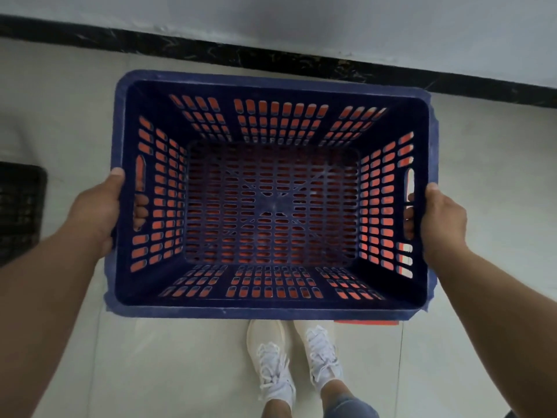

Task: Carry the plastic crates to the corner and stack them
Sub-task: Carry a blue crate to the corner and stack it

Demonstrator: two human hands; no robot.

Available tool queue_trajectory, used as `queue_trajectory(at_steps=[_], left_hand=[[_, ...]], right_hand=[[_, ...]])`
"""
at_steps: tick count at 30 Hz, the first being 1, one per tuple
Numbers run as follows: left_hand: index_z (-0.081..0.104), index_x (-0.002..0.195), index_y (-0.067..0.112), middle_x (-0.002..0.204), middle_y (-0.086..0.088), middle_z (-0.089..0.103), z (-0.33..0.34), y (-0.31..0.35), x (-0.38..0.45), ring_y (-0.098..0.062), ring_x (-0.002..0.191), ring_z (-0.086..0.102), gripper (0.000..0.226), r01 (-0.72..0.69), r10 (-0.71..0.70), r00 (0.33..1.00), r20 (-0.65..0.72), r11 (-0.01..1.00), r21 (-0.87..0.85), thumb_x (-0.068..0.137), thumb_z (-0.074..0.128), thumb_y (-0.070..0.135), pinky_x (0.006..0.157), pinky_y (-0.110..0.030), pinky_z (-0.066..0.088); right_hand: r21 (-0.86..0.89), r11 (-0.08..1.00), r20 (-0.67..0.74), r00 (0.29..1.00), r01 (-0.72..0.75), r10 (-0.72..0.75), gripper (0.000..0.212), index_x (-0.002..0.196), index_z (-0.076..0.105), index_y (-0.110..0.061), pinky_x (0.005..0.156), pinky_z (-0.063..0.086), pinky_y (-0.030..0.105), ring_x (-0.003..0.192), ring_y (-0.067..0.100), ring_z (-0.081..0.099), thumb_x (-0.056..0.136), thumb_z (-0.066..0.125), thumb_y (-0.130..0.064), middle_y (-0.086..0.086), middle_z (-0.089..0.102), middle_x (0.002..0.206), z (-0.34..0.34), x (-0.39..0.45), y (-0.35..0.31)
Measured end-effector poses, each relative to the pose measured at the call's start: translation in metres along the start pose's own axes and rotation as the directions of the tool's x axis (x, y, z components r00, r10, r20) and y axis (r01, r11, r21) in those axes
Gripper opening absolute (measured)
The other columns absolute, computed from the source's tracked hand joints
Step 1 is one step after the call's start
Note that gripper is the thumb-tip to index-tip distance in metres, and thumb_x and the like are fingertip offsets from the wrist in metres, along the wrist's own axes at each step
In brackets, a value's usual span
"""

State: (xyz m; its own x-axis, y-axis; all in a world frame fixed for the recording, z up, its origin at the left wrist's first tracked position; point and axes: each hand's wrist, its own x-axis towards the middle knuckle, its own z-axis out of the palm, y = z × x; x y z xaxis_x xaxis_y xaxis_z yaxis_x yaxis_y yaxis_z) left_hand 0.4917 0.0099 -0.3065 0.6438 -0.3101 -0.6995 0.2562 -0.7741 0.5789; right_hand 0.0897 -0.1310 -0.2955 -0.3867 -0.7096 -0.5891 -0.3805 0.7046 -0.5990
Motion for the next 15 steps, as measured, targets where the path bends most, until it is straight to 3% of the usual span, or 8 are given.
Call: queue_trajectory(at_steps=[6, 10, 15], left_hand=[[0.063, 0.09, 0.016, 0.076, -0.004, 0.061, -0.022, -0.003, -0.027, -0.017, 0.061, 0.054, 0.047, 0.046, -0.048, 0.999, -0.02, 0.996, -0.08, 0.093, 0.039, 0.056, 0.061, -0.031, 0.048], [0.061, 0.083, 0.019, 0.073, -0.003, 0.06, -0.048, -0.007, -0.067, -0.012, 0.053, 0.054, 0.043, 0.089, -0.102, 0.993, -0.063, 0.979, -0.184, 0.095, 0.038, 0.053, 0.052, -0.025, 0.051], [0.06, 0.08, 0.019, 0.047, 0.007, 0.061, -0.095, -0.008, -0.129, -0.005, 0.039, 0.053, 0.042, 0.122, -0.168, 0.979, -0.12, 0.94, -0.318, 0.097, 0.037, 0.05, 0.044, -0.018, 0.047]], right_hand=[[-0.009, 0.998, 0.031, 0.998, 0.063, -0.063, 0.036, 0.075, 0.057, -0.012, 0.051, 0.042, 0.033, 0.051, 0.022, 0.045, 0.095, 0.04, -0.037, 0.008, 0.055, 0.065, -0.011, -0.014, -0.024], [-0.068, 0.991, 0.092, 0.99, 0.112, -0.105, 0.033, 0.075, 0.057, -0.012, 0.049, 0.04, 0.032, 0.051, 0.022, 0.045, 0.092, 0.041, -0.035, 0.008, 0.055, 0.064, -0.019, -0.035, -0.063], [-0.146, 0.973, 0.173, 0.973, 0.176, -0.15, 0.029, 0.077, 0.058, -0.013, 0.048, 0.039, 0.03, 0.05, 0.022, 0.045, 0.089, 0.041, -0.033, 0.008, 0.056, 0.063, -0.027, -0.076, -0.117]])
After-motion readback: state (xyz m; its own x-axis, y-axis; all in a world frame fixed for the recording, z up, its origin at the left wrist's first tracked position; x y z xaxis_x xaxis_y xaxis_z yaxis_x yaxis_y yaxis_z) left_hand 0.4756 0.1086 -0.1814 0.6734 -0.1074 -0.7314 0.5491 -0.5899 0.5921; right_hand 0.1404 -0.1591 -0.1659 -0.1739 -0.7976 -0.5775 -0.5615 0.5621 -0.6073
